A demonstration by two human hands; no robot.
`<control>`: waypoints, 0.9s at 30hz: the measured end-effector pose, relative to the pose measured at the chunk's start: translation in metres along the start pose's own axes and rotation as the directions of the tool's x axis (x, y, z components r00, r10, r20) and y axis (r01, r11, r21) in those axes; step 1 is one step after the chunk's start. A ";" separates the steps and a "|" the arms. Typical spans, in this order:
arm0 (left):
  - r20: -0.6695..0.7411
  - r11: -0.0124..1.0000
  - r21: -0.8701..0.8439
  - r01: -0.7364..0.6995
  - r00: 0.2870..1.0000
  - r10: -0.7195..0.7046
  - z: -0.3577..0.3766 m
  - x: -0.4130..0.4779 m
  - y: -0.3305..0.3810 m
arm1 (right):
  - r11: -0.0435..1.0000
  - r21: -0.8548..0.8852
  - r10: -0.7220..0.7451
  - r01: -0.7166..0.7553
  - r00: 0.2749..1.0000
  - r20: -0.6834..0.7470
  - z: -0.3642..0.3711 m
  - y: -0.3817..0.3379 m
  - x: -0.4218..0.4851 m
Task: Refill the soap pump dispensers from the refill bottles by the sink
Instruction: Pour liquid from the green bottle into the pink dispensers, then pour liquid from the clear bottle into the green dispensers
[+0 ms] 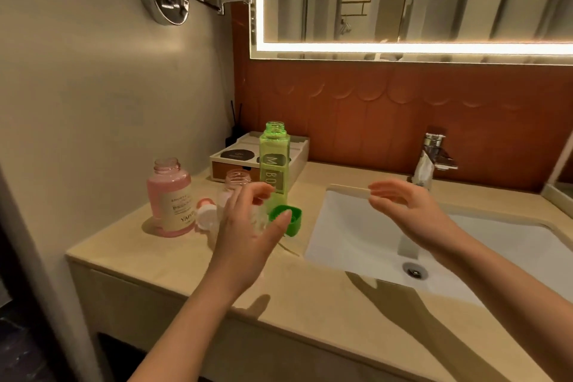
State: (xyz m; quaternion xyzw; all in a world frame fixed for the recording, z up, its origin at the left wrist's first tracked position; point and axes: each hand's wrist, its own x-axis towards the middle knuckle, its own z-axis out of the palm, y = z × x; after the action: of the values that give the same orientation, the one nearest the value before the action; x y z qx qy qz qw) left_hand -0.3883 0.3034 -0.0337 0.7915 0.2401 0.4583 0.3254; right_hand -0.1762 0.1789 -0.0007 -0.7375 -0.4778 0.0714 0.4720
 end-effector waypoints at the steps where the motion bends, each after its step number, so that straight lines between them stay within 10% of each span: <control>1: 0.071 1.000 -0.016 -0.019 0.997 0.020 0.005 -0.003 0.008 | 1.000 -0.017 -0.001 0.001 1.000 0.018 -0.012 0.003 -0.012; 14: 0.693 0.962 -0.193 -0.192 0.668 0.272 0.137 -0.033 0.120 | 0.923 -0.357 0.116 -0.145 0.988 -0.102 -0.167 0.050 -0.157; 27: 0.832 0.926 -0.316 -0.207 0.409 0.376 0.275 -0.060 0.198 | 0.796 -0.490 0.276 -0.356 0.933 -0.229 -0.275 0.093 -0.242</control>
State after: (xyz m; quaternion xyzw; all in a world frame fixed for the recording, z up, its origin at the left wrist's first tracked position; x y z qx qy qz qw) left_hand -0.1580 0.0484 -0.0236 0.9123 -0.1425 0.0517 0.3804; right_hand -0.0932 -0.1896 -0.0062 -0.9104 -0.3131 -0.0378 0.2680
